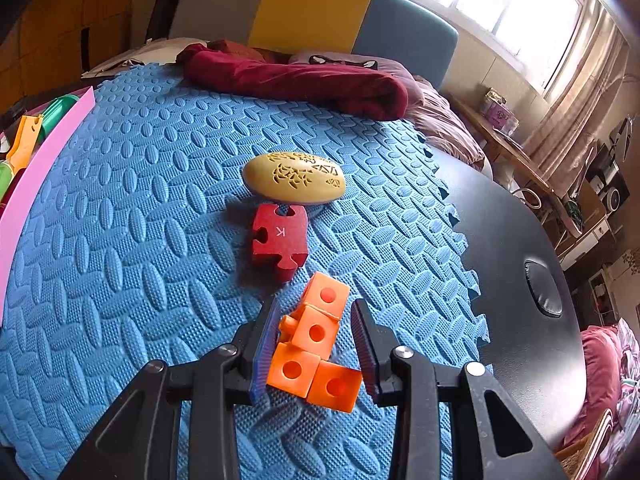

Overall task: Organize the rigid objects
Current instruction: 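Open the left tool to release the purple toy and withdraw it, then lift the orange cubes and carry them over the tray with the right tool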

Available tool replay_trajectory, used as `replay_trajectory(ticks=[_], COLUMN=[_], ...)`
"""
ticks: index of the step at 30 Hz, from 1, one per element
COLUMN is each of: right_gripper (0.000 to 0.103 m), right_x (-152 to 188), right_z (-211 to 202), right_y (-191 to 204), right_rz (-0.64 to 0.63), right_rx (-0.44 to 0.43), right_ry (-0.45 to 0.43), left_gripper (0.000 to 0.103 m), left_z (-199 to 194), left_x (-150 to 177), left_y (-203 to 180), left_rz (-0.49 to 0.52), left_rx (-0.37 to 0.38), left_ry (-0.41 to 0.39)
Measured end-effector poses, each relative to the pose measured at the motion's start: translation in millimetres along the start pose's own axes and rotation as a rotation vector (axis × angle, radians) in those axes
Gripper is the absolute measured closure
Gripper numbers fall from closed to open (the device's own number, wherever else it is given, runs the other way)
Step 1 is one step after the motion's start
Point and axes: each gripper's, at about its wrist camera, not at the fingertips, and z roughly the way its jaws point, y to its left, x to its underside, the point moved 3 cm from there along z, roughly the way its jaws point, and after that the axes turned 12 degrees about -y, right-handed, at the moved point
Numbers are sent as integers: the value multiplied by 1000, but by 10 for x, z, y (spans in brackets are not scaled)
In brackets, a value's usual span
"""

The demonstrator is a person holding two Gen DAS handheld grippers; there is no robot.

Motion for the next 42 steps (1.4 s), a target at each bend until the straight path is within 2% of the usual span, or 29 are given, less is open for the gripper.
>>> replay_trajectory(ticks=[18,21,25,30,31,32,35,38,42], right_gripper=[67,67,67,67,69,75,77,77,77], right_x=[7,22,29,24,14,-5,-70,-79,-81], right_z=[-34,-58,-75,-100,-111,-128,-178,-161,-158], right_y=[-13,-5,5,62,104,145,309,470,450], right_rz=[64,109,125,178,191,208,179,92,112], right_rx=[12,-40,-34,-121,-152,-188,-225,-182,-198], right_ry=[26,39,45,62,68,69,57,48,56], left_gripper=[41,41,41,41,41,41,41,41,41], left_z=[4,0,-1,-34,-43,-51,-62,-55,-69], left_x=[87,106,120,97,93,87,84,98,105], left_y=[179,215,258,323,331,346,378,403,423], left_rz=[-38,-44,-52,-63,-65,-66,-65,-73,-72], left_rx=[-31,-35,-41,-54,-56,-58,-65,-67,-70], left_ry=[23,26,28,11,8,5,2,9,7])
